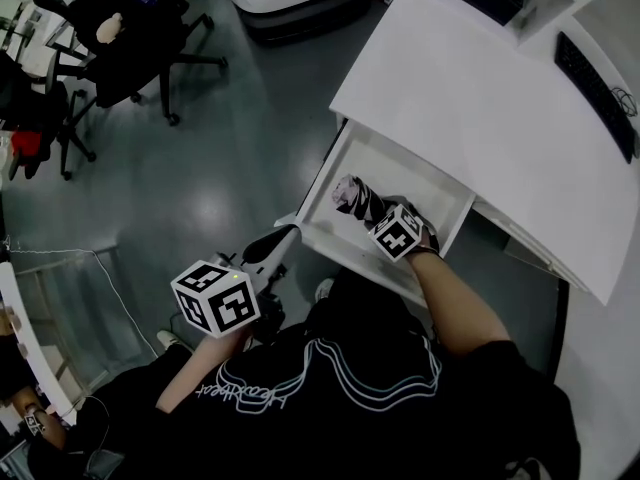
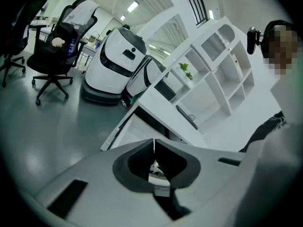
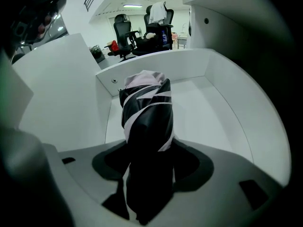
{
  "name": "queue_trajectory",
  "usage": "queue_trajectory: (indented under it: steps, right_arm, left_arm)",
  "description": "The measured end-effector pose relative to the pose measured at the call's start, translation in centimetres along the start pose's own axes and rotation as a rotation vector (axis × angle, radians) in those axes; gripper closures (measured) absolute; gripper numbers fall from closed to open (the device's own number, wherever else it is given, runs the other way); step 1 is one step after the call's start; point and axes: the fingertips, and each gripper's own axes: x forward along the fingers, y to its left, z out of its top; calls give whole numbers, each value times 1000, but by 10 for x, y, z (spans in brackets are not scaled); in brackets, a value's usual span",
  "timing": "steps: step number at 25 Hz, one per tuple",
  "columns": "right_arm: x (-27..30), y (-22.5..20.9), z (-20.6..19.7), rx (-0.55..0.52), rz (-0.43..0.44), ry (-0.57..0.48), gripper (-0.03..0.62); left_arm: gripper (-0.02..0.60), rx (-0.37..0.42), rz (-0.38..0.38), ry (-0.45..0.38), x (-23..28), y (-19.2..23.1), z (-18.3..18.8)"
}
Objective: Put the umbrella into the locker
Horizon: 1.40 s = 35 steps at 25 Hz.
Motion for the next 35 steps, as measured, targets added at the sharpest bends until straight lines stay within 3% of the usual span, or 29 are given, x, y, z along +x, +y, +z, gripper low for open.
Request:
queue_trajectory:
  steps: [2,7,10,17,25,30,35]
  right_arm:
    - [0,1,0,29,16,-4,325]
    - [-6,8,8,104,79,-53,206]
    - [-16,0,10,158,55,-78,155]
    - [-82,-15,28,224,-22,-228,154]
    - [-227,11,92,402,56,-672,262]
    - [-313,33,105,419,71,-914,394]
    - [-368,56,100,396,15,-1038,577]
  left_arm:
    - [569,13,-1,0,-1,-3,4]
    - [569,26,-9,-11,-2,-8,12]
    - [569,32,-20,-17,-1,-12,14]
    - [569,46,-67,-43,-5,-26,18]
    - [569,85,-166,-61,-17,-61,21]
    - [569,125,-259,-110,-28,-99,29]
    - [569,183,-341,-135,-42,-135,31]
